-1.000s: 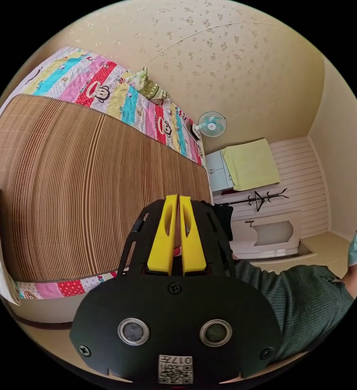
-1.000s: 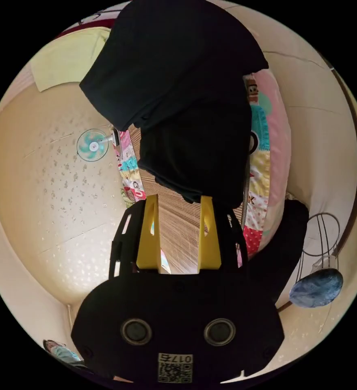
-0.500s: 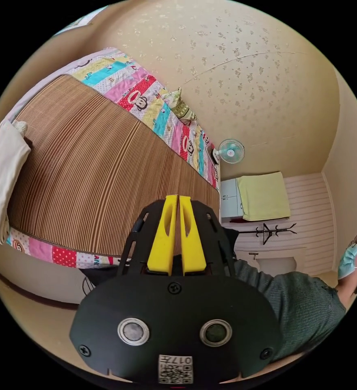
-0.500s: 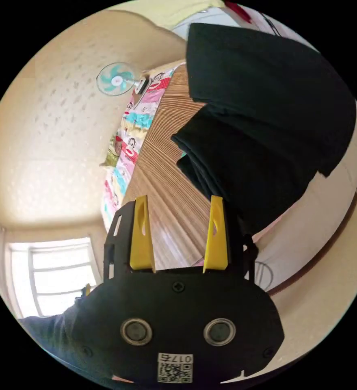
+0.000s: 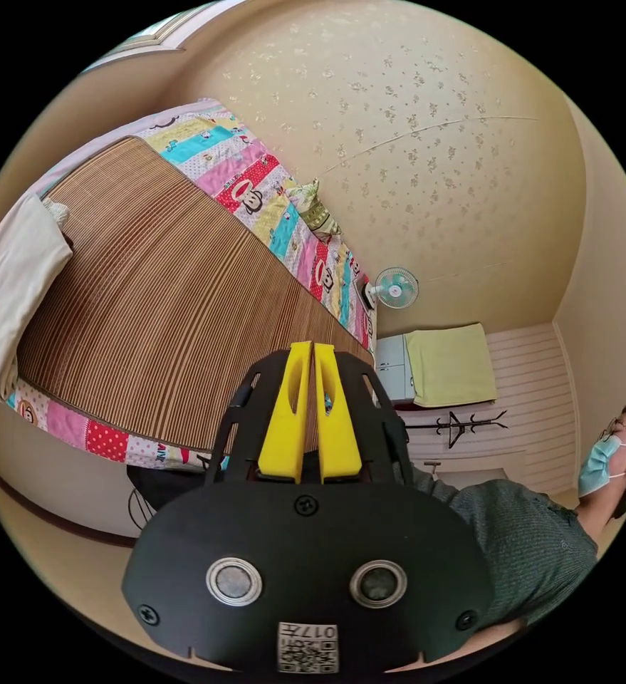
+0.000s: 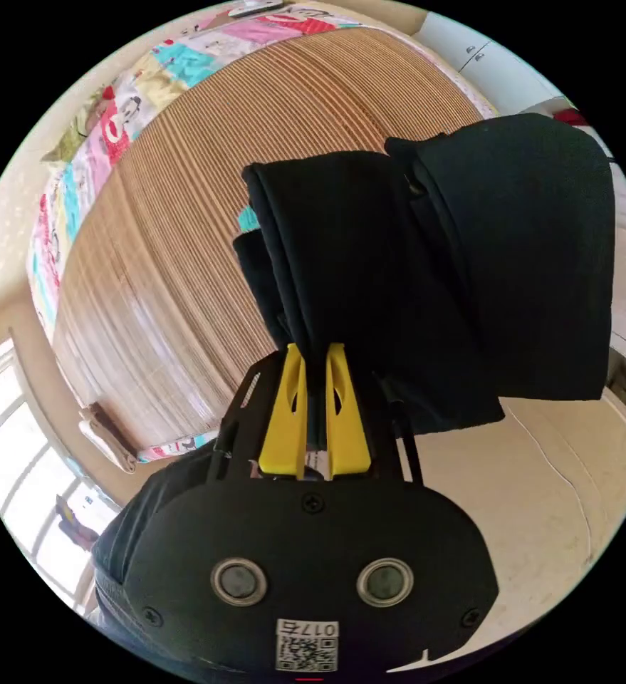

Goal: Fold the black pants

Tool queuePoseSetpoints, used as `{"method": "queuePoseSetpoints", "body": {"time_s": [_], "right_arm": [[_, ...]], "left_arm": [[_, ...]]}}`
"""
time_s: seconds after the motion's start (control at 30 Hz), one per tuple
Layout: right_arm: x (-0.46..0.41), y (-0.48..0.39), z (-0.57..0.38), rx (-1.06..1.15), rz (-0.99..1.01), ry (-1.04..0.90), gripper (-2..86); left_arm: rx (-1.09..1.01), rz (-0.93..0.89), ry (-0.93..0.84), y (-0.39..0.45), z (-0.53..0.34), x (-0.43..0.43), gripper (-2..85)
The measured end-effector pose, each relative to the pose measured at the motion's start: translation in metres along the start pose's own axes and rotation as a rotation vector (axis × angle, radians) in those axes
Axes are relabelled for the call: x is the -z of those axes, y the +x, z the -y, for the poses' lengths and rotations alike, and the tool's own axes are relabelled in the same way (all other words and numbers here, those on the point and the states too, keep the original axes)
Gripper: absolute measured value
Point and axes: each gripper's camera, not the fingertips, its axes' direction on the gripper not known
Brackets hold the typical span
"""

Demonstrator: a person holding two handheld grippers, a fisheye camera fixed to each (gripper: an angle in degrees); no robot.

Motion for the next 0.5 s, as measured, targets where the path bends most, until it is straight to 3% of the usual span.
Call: {"method": "queuePoseSetpoints", "body": {"time_s": [0.07,0.1,0.17,0.33,0.5], "right_arm": [[0.037,0.014,-0.046,0.058,0.435,0.175,4.9],[0.044,0.016,-0.059,0.099,0.548,0.216,4.7],[0.066,0.012,-0.106,0.322,0.896,0.361,4.3],[0.089,-0.043,-0.17,0.587,1.151,0.525,3.5],[0.114,-0.091,-0.222,0.767,1.426,0.618,2.8]], "left_arm": [[-0.001,-0.042,0.013,-0.005,0.012,0.012,-0.8],[-0.009,-0.072,0.02,-0.008,0.022,0.021,-0.7],[-0.022,-0.104,0.027,-0.011,0.038,0.031,-0.3],[-0.037,-0.242,-0.094,-0.008,0.099,0.009,6.2],[-0.018,-0.294,-0.5,0.011,0.166,-0.086,11.2]]}}
